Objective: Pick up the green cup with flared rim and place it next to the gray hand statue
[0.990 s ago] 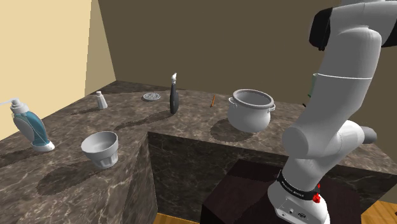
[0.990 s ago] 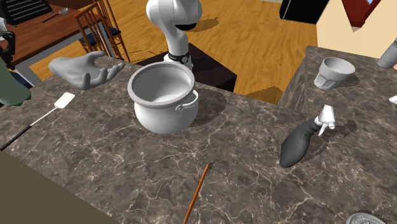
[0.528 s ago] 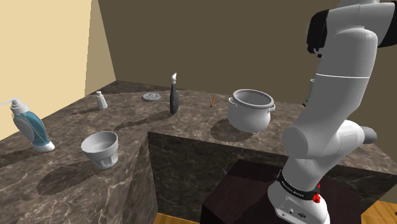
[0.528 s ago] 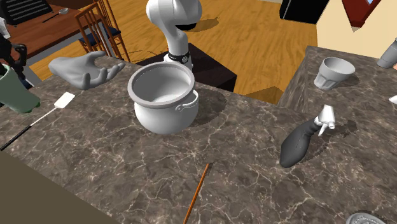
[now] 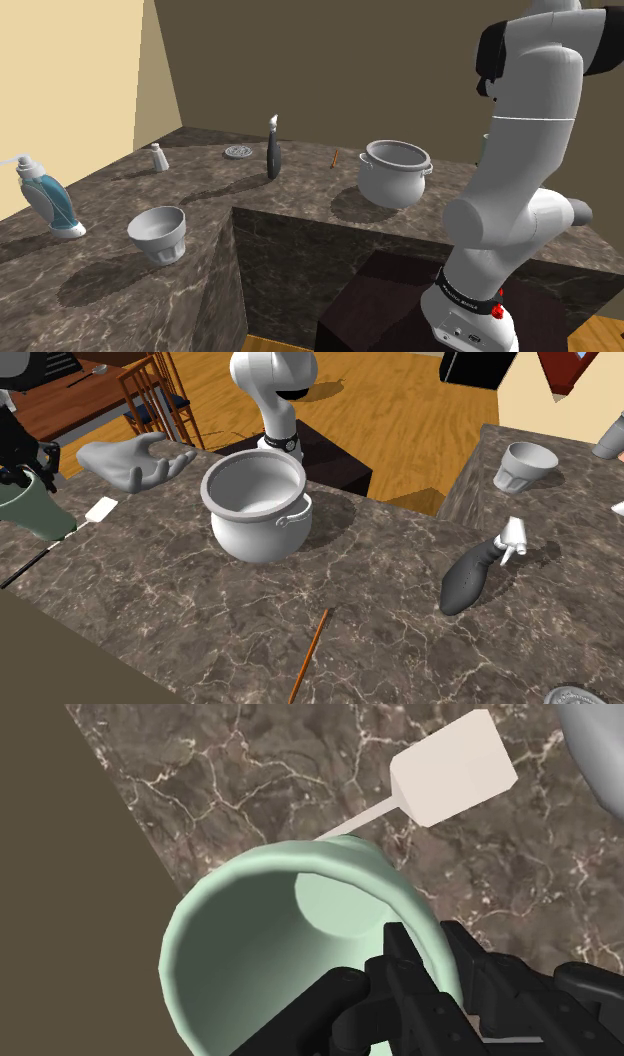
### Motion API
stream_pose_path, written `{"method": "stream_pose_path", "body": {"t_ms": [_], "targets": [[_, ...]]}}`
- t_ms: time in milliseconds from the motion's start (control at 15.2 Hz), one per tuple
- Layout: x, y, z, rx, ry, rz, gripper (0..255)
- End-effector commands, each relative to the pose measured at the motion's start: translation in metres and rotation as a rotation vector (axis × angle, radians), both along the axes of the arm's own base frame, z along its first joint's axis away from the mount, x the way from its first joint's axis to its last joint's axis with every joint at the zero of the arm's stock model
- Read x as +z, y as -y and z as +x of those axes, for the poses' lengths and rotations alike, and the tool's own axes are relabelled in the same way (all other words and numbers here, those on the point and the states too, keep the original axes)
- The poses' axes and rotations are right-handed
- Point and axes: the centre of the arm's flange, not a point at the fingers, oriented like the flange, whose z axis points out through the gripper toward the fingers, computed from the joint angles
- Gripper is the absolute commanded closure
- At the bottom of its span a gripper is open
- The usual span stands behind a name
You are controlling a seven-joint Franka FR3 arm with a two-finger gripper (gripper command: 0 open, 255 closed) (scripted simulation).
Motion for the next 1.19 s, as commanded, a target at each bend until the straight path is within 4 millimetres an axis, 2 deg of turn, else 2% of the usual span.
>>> {"method": "stream_pose_path", "body": {"t_ms": [0,330,858,924,1122], "targets": [[-0.01,0.0,0.0,0.0,0.0,-0.001,255],[-0.036,0.0,0.0,0.0,0.0,-0.001,255],[-0.038,0.0,0.0,0.0,0.0,-0.001,255],[-0.038,0.0,0.0,0.0,0.0,-0.001,0],[-0.038,0.0,0.0,0.0,0.0,-0.001,0]]}}
